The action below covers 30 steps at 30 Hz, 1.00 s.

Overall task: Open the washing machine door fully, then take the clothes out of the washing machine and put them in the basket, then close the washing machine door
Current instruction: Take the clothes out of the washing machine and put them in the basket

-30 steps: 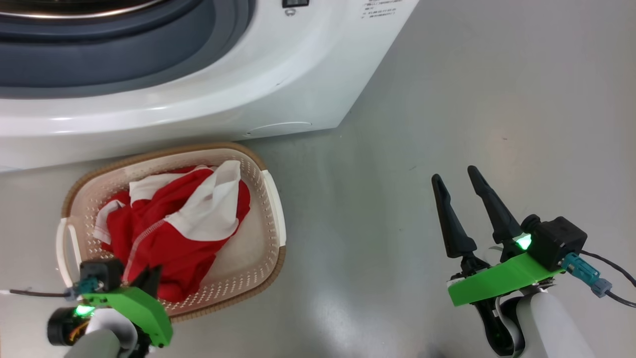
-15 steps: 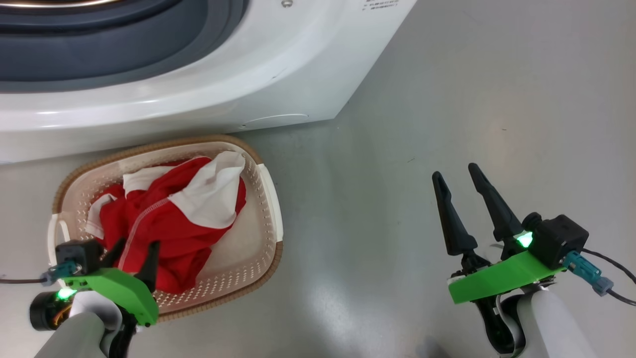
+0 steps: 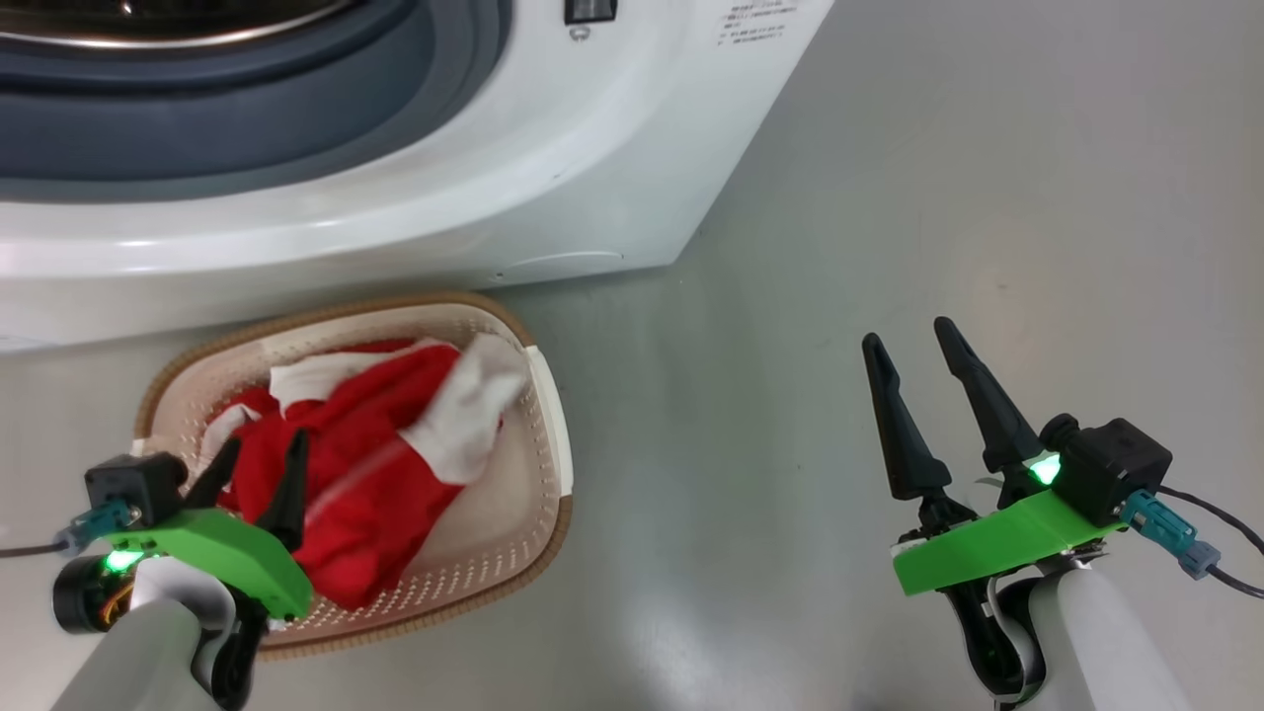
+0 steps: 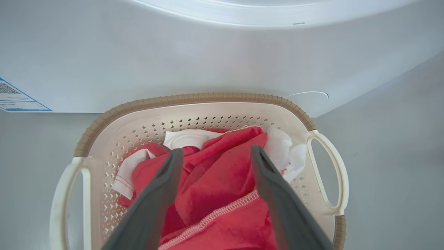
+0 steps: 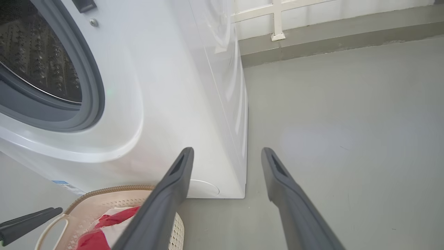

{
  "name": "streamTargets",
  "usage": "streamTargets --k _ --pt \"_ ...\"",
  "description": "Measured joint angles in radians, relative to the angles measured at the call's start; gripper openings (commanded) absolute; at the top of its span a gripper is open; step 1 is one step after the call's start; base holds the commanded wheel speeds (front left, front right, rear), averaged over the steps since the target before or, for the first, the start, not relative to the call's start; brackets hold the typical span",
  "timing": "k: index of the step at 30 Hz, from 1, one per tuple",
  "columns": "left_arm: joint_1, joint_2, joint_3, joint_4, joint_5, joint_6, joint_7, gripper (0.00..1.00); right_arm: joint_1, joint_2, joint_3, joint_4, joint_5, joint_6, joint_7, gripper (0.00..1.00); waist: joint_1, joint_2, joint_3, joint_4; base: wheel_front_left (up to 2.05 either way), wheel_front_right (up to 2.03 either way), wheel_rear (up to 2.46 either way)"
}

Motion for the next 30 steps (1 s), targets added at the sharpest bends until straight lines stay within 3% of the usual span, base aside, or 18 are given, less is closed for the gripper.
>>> streamTargets --k 30 --pt "0.284 -0.092 0.359 -0.322 0.283 0.000 0.000 1.00 0.132 -0.016 -0.021 0.060 -0.007 0.000 0.000 1.00 0.0000 0.0000 -0.280 0.029 0.00 0.00 0.00"
